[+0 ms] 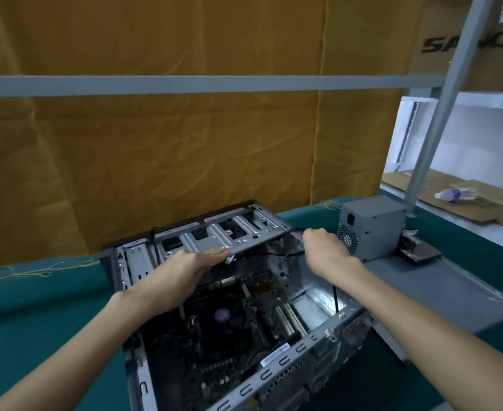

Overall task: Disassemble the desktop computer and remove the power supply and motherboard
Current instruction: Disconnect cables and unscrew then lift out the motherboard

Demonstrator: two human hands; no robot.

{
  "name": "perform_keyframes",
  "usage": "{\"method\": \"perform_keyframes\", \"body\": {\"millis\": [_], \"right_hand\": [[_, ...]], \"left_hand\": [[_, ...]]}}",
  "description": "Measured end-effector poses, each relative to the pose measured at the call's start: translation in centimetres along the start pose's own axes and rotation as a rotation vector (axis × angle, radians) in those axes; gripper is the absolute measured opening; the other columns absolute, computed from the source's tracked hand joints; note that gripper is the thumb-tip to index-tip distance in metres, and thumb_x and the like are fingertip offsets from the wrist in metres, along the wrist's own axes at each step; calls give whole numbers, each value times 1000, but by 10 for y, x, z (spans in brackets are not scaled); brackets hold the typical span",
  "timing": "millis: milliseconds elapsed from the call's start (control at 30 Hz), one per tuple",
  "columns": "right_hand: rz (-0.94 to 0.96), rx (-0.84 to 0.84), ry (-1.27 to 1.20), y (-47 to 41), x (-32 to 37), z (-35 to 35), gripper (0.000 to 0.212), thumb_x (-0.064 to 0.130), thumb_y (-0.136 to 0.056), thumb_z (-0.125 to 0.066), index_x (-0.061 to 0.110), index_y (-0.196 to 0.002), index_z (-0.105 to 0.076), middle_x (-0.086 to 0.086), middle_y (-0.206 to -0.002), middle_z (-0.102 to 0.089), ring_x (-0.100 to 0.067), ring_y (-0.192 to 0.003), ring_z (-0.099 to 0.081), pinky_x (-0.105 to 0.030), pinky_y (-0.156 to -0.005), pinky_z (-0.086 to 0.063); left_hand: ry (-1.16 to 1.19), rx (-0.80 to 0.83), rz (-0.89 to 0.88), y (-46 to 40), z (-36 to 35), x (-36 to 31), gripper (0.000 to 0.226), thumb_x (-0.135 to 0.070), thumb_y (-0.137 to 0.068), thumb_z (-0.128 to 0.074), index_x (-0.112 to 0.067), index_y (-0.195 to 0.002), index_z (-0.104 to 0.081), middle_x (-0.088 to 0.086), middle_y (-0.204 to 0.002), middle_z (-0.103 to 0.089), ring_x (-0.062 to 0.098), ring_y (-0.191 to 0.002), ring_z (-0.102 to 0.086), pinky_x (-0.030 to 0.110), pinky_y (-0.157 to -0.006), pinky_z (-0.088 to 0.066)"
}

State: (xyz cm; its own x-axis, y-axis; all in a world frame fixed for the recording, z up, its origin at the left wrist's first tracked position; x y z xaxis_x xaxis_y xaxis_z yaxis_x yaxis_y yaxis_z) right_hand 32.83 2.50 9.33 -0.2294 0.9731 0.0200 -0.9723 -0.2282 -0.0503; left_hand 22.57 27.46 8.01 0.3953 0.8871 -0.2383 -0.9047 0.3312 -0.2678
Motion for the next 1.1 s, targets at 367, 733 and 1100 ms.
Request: {"method": "perform_keyframes", "body": {"millis": [367, 733, 1100], "right_hand": [[-148, 94, 180, 47, 9, 9, 55, 8, -95, -58, -7, -143, -36, -23, -134, -54, -37, -119, -57, -40, -81, -47], [461, 523, 270, 66, 159, -52, 121, 91, -76, -48, 14, -161, -12, -24, -158, -32, -46, -135, -45, -49, -102, -45], [572, 434, 241, 51, 137, -33, 87, 59, -57, -93, 22, -120, -47, 5, -90, -55, -31, -98, -65, -35, -69, -50]], "left_hand": [[109, 31, 56, -12, 5, 2, 42, -11, -106, -49, -30, -142, -59, -19, -143, -56, -4, -133, -49, -1, -100, -33], [78, -226, 280, 32, 21, 37, 30, -16, -103, -52, -34, -113, -72, -16, -118, -67, 16, -119, -56, 45, -101, -46], [121, -199, 320, 29, 20, 38, 29, -18, -103, -49, -35, -114, -70, -16, -119, -65, 16, -116, -56, 46, -101, -46]]}}
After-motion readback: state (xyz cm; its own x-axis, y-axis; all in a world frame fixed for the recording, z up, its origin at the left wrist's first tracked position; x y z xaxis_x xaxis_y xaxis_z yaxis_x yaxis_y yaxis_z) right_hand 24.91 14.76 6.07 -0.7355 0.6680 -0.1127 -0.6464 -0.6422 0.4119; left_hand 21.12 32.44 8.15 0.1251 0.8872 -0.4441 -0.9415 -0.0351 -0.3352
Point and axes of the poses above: each hand's wrist, its own y-axis away from the middle knuckle, its own z-axis out of the back of the hand, x = y × z, the point moved 5 cm from there along -y, towards the middle knuckle
